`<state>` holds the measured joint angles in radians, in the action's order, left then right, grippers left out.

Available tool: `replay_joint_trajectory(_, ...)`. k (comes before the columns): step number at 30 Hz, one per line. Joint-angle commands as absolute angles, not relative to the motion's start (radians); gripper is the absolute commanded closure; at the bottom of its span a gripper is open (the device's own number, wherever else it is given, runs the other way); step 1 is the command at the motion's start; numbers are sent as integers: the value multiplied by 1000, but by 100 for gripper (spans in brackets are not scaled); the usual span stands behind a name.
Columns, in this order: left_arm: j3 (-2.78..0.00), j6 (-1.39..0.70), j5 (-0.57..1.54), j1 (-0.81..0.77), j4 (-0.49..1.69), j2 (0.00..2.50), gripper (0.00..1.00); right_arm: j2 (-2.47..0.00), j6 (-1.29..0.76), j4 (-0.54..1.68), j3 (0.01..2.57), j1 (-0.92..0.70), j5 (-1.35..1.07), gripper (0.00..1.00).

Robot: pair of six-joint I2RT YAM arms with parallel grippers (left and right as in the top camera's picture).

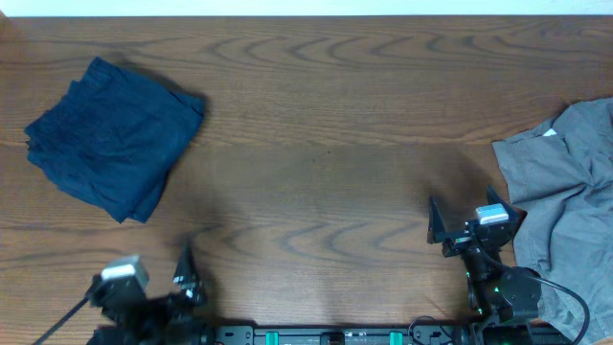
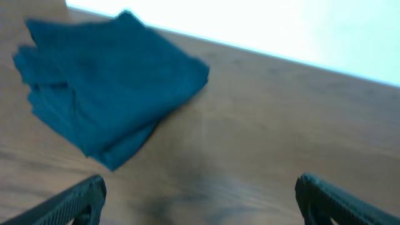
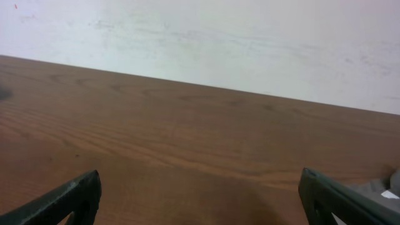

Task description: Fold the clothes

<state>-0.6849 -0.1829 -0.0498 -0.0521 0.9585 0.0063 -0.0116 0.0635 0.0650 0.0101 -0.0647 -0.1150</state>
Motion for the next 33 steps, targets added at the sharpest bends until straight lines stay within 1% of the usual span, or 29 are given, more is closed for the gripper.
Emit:
replay_joint_trajectory(1,-537,-176,-91,-41,842,2,2,-5,74,65,6,-70,-108,1)
replay_joint_trajectory(14,-69,-177,-90,-41,120,2,2,-5,74,65,6,-70,-108,1)
replay_joint_trajectory(16,-20,-176,-91,-41,50,2,2,-5,74,65,6,-70,-108,1)
replay_joint_trajectory(33,-4,-176,-72,-41,66,4,2,-5,74,65,6,-70,-108,1)
